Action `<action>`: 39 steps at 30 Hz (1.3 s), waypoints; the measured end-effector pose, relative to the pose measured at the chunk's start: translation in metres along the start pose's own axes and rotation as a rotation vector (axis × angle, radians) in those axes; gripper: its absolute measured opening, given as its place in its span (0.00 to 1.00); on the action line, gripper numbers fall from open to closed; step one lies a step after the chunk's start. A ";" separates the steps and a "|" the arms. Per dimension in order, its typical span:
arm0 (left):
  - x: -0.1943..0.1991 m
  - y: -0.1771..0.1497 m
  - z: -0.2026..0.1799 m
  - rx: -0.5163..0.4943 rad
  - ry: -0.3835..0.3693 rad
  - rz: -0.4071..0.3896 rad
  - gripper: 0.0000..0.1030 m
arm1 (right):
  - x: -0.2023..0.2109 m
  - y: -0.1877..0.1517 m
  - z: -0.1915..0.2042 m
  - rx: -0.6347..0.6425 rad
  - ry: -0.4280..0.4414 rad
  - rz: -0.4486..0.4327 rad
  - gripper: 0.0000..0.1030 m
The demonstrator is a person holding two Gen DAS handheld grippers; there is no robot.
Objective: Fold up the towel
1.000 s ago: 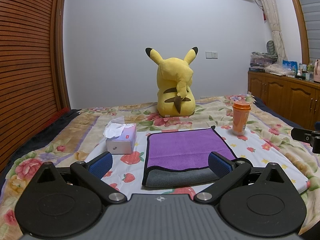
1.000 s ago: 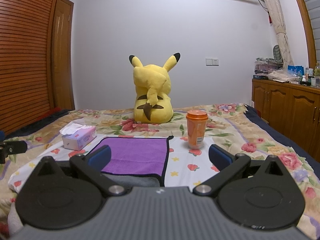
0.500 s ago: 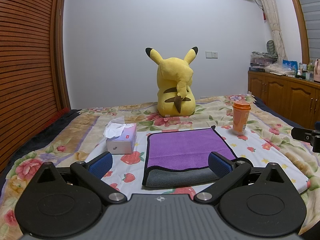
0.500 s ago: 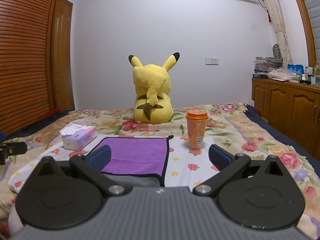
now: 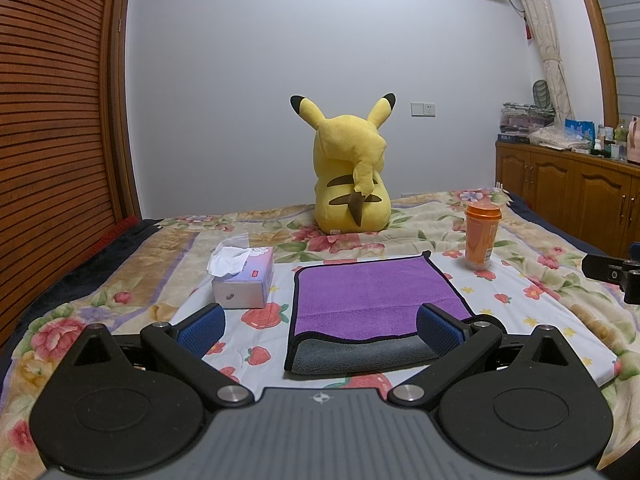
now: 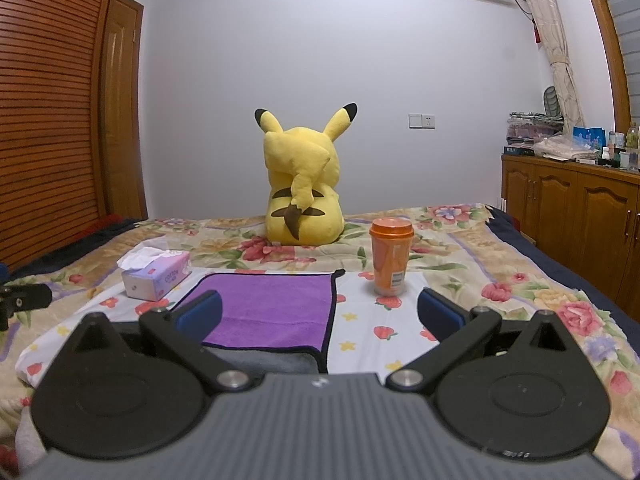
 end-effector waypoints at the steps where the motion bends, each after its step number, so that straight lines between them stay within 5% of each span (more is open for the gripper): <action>1: 0.000 0.000 0.000 0.000 0.000 0.000 1.00 | 0.000 0.000 0.000 0.000 0.000 0.000 1.00; 21: -0.005 -0.002 -0.002 -0.021 -0.009 0.026 1.00 | -0.007 -0.002 -0.003 -0.004 0.003 0.015 1.00; 39: -0.039 -0.006 -0.014 -0.057 -0.032 0.126 1.00 | -0.030 -0.001 -0.006 0.018 0.017 0.046 1.00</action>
Point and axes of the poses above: each gripper's, at about its wrist camera, not at the fingertips, and x roughly against the way its jaws point, z to its left, y to its top, the point moved 3 cm from there along -x, roughly the way its jaws point, and after that the axes turned 14 degrees about y, right-handed, at the moved point
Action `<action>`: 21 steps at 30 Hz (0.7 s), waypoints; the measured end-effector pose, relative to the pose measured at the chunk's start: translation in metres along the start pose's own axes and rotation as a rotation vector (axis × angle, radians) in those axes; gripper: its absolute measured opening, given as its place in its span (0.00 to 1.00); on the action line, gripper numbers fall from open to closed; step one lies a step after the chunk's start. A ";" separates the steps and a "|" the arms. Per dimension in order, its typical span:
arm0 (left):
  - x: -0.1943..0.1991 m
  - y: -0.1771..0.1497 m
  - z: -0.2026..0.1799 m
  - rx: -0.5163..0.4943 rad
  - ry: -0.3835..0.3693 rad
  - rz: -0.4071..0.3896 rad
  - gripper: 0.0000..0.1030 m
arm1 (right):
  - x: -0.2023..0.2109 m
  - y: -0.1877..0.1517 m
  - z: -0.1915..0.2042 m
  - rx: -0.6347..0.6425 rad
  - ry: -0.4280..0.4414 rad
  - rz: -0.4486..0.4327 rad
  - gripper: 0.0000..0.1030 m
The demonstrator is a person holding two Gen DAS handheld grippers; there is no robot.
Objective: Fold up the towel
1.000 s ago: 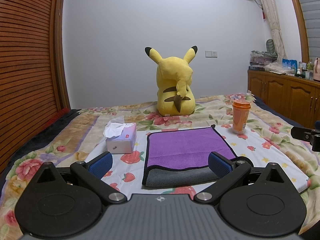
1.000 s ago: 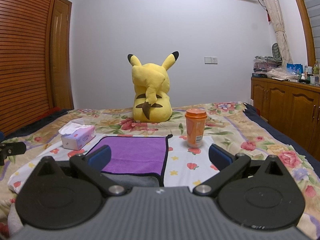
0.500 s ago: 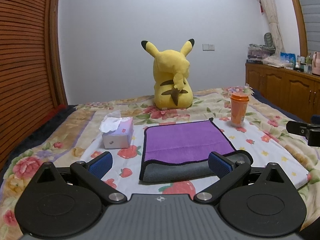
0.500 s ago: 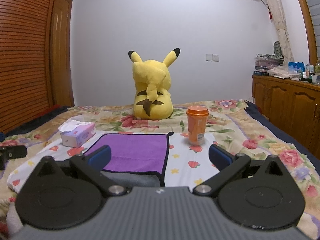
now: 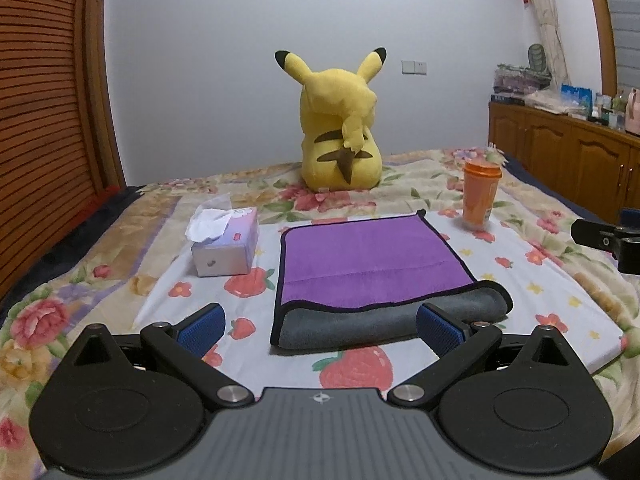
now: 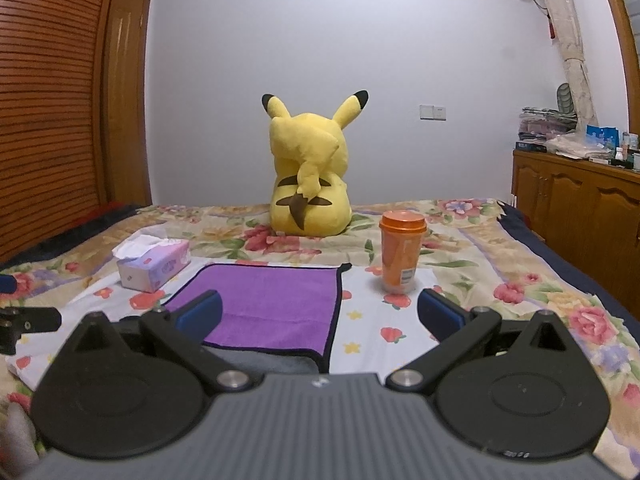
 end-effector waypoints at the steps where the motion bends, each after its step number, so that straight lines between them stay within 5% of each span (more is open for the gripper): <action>1: -0.002 0.000 -0.001 -0.005 -0.004 0.007 1.00 | -0.002 0.000 0.000 0.003 0.002 0.004 1.00; 21: -0.044 0.002 -0.010 -0.059 -0.025 0.087 1.00 | -0.047 -0.002 -0.012 0.019 0.031 0.120 1.00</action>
Point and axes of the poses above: each gripper's, at about its wrist camera, not at the fingertips, and x roughly against the way its jaws point, z to its left, y to its top, the point moved 3 cm from there along -x, roughly the way its jaws point, and after that the axes turned 14 degrees about y, right-handed, at the moved point
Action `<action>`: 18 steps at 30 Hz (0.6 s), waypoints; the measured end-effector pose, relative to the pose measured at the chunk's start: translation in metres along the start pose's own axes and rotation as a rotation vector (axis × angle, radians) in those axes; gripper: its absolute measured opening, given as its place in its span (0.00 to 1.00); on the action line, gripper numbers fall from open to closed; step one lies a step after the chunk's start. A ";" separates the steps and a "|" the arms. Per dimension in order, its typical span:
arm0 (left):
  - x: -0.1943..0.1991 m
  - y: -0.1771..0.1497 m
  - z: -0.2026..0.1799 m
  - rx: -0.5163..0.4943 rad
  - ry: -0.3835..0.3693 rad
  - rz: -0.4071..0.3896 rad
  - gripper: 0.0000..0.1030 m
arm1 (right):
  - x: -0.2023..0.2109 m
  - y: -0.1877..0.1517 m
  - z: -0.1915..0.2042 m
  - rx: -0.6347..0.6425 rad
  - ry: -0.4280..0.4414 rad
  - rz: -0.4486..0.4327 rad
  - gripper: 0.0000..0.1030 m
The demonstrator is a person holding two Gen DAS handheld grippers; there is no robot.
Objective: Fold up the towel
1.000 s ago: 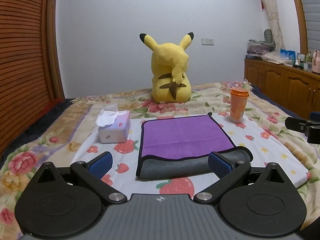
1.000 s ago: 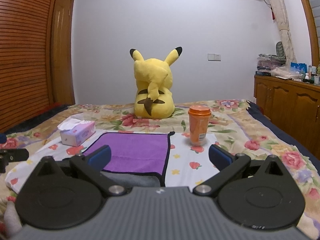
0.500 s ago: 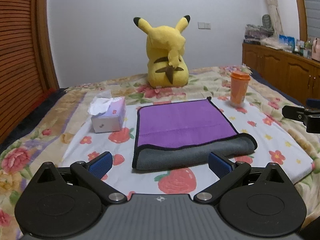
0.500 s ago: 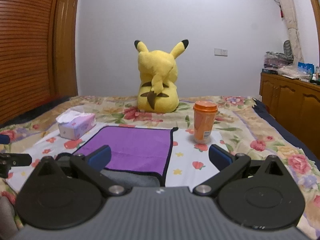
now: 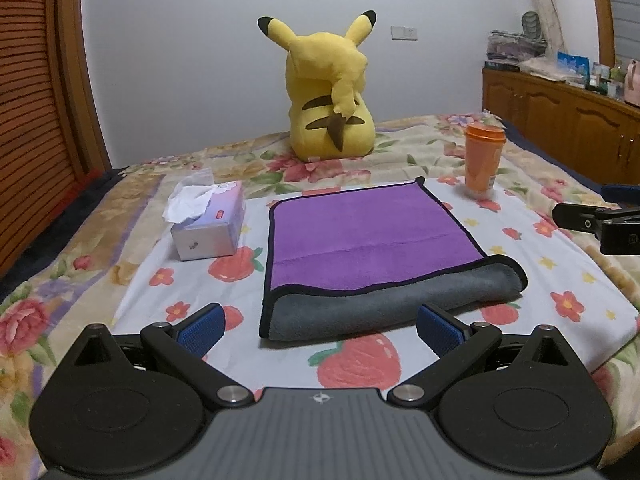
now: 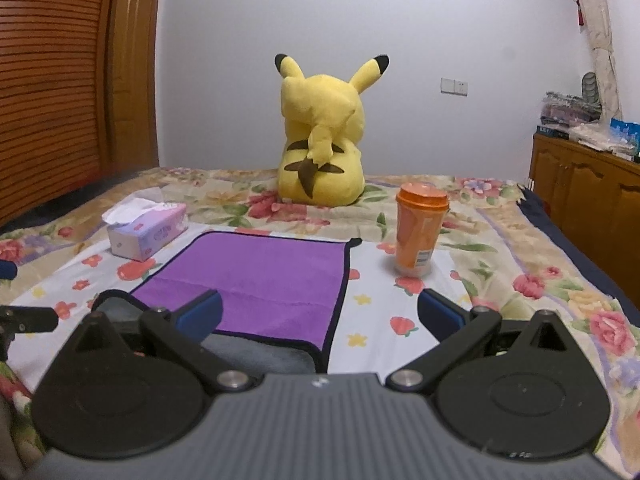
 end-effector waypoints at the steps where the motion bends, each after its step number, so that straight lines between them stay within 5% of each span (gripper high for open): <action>1: -0.003 0.001 0.001 0.004 0.001 0.004 1.00 | -0.002 0.000 -0.001 -0.002 0.000 0.004 1.00; 18: -0.043 0.008 0.009 0.021 -0.006 0.055 0.98 | -0.032 0.002 -0.016 -0.012 0.019 0.053 1.00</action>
Point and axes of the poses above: each gripper's, at about its wrist camera, not at the fingertips, and x roughly against the way its jaws point, z to its left, y to its top, the point moved 3 cm from there along -x, roughly the way its jaws point, and after that the axes turned 14 degrees about y, right-handed, at the moved point
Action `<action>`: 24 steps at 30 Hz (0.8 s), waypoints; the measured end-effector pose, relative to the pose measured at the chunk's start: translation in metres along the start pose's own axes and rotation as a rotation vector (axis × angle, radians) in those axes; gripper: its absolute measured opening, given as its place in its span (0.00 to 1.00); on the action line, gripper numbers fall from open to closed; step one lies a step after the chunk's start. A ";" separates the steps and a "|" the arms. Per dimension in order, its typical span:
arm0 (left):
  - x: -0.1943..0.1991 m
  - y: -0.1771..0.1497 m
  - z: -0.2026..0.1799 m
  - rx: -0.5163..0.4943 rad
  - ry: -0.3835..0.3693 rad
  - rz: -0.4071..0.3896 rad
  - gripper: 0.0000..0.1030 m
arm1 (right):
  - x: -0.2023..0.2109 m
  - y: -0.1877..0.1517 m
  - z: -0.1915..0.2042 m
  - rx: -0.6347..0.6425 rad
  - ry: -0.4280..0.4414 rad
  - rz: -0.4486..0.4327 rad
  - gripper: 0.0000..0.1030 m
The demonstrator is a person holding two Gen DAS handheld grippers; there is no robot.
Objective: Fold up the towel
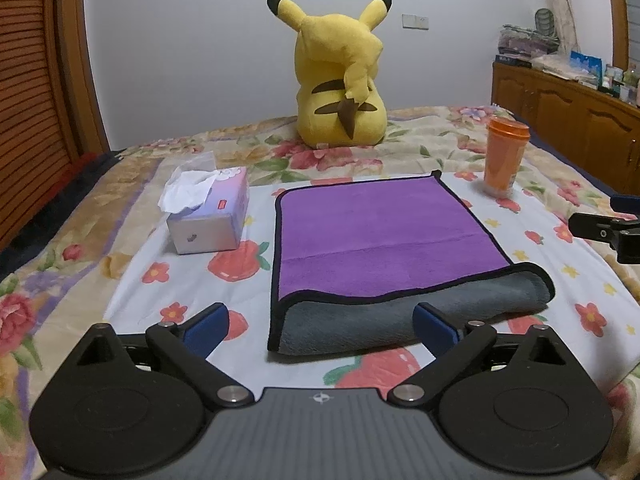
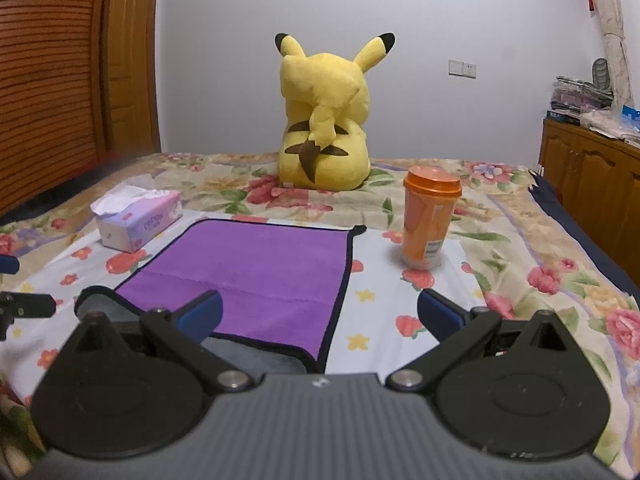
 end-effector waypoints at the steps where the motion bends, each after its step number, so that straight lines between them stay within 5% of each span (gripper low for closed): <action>1: -0.003 0.000 0.001 0.002 0.000 0.006 0.97 | -0.002 0.000 -0.001 -0.004 0.001 0.005 1.00; 24: -0.075 0.002 0.008 -0.012 -0.047 0.135 0.75 | -0.045 -0.012 -0.010 -0.044 0.061 0.132 1.00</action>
Point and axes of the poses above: each gripper's, at about its wrist camera, not at the fingertips, and x roughly against the way its jaws point, z to its left, y to its top, the point moved 3 cm from there along -x, roughly the way its jaws point, and after that the axes turned 14 degrees about y, right-handed, at the moved point
